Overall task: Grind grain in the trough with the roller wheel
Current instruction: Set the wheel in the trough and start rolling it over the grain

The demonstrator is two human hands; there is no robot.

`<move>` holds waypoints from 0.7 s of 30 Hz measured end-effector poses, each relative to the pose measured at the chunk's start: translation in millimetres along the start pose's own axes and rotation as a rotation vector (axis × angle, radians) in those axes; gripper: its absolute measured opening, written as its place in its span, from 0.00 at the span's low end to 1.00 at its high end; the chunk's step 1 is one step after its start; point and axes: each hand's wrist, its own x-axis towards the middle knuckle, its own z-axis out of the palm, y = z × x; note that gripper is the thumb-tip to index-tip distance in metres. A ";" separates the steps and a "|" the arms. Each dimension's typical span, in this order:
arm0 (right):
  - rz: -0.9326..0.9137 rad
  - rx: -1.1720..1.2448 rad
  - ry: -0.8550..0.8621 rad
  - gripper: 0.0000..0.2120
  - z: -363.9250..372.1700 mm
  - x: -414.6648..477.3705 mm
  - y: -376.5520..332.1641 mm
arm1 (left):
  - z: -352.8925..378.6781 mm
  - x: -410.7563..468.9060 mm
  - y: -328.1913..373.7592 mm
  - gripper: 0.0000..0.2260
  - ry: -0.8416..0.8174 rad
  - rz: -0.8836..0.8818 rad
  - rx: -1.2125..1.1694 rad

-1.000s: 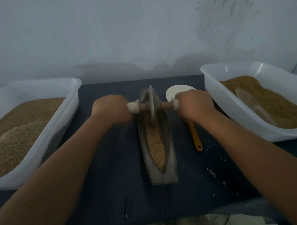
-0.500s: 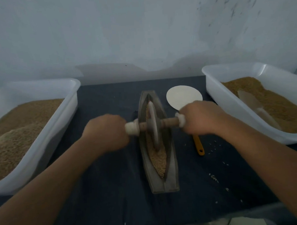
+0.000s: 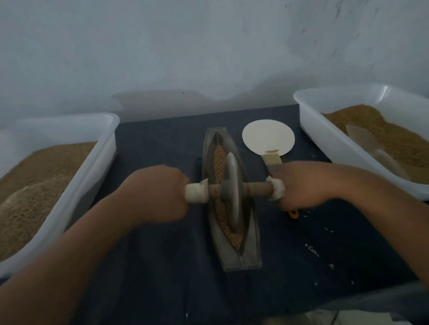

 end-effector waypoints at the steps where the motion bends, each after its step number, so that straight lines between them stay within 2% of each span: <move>1: 0.013 -0.027 0.048 0.07 1.0 3.7 -0.6 | -0.7 5.4 0.2 0.09 -0.001 -0.016 0.006; 2: 0.031 -0.069 0.121 0.06 0.2 11.8 -2.2 | -1.8 14.6 0.0 0.09 0.026 -0.045 0.022; 6: 0.181 -0.168 0.522 0.17 -7.6 60.2 -3.5 | -15.4 70.9 -6.2 0.11 0.201 -0.204 0.102; 8: 0.219 -0.150 0.607 0.18 -12.7 76.8 -0.7 | -22.6 86.1 -6.7 0.14 0.238 -0.234 0.103; 12: 0.163 -0.197 0.588 0.15 -22.4 69.6 -5.0 | -15.6 67.7 -0.1 0.12 0.219 -0.224 0.061; 16: 0.024 -0.215 0.294 0.11 -17.1 16.4 -12.6 | 7.7 7.0 1.1 0.09 0.057 -0.154 -0.048; 19: -0.039 -0.242 0.297 0.08 -10.6 -6.6 -12.6 | 19.9 -19.3 2.5 0.09 0.054 -0.139 -0.090; 21: -0.010 -0.238 0.313 0.09 -12.2 2.4 -13.8 | 22.3 -12.7 3.7 0.09 0.097 -0.166 -0.051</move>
